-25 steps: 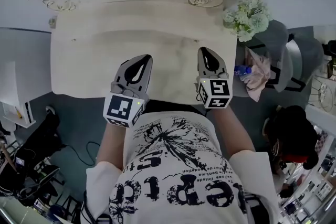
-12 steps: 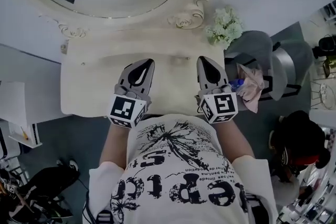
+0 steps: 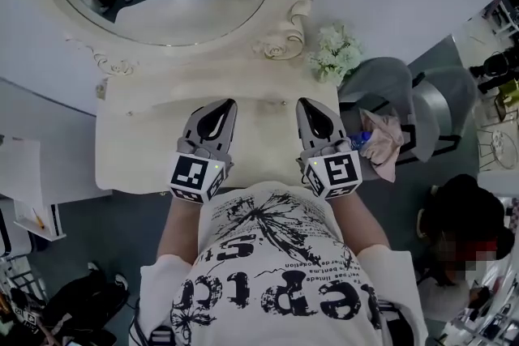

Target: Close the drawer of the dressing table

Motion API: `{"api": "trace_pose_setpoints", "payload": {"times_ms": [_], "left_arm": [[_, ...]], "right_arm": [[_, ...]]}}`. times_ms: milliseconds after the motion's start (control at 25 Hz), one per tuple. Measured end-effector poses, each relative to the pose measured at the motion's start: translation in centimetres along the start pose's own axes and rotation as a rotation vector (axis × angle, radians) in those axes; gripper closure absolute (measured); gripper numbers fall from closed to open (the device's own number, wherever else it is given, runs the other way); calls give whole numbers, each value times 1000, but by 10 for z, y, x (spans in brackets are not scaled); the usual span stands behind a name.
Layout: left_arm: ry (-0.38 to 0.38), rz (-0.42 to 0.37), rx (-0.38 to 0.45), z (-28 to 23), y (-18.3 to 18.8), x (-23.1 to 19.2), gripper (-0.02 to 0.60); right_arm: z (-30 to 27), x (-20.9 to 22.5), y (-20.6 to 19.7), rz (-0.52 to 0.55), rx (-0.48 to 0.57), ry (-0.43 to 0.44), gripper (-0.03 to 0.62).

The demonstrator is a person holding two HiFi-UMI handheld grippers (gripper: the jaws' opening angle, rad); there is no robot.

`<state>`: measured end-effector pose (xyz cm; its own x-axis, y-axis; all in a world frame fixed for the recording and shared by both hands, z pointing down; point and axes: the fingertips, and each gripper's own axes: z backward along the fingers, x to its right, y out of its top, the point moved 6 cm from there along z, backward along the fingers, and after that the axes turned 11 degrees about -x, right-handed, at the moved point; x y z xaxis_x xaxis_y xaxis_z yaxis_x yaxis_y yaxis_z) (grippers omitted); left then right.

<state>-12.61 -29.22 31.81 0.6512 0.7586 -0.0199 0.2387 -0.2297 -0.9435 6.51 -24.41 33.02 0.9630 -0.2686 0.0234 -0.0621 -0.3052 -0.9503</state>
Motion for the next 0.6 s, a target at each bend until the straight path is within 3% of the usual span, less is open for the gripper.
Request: {"api": "trace_pose_setpoints", "payload": {"times_ms": [600], "left_arm": [[-12,10,3,-5,3,0,561]], "right_arm": [[-11,3,2,11,-11,-19,577]]}}
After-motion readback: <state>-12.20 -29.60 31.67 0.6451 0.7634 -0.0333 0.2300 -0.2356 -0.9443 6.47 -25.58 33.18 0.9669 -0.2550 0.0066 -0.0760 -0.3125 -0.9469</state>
